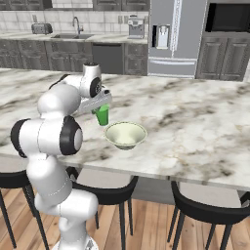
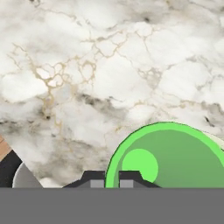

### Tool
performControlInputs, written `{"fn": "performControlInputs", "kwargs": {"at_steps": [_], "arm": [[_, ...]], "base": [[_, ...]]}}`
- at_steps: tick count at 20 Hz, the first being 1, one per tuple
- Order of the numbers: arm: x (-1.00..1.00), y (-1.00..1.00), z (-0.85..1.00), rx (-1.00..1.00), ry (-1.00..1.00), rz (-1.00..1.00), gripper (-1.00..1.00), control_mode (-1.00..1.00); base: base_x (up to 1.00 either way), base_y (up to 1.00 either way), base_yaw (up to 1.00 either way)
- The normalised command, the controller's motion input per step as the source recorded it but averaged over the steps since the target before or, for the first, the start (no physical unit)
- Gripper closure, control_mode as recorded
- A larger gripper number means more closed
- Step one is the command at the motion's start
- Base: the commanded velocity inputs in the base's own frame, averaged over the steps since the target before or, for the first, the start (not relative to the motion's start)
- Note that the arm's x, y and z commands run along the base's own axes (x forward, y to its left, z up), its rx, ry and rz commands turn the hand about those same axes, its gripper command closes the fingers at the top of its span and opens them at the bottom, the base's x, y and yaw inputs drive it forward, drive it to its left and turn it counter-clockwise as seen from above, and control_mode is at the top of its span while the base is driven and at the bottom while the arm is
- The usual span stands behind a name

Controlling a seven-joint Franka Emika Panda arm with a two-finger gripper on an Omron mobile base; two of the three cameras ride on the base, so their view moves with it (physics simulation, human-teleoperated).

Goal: Place the cup inside the bowl on the dining table and move the bowl to any counter.

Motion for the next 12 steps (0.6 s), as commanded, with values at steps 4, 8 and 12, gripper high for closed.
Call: {"fn": "performControlInputs", "kwargs": {"at_steps": [4,8,12], "arm": [[0.00,-0.36,0.00,0.00,0.00,0.09,1.00,-1.00],[0.00,-0.39,-0.05,0.00,0.00,0.10,1.00,-1.00],[0.00,-0.40,-0.07,0.00,0.00,0.10,1.00,-1.00]], "base": [[0.00,0.00,0.00],[0.00,0.00,0.00],[0.00,0.00,0.00]]}}
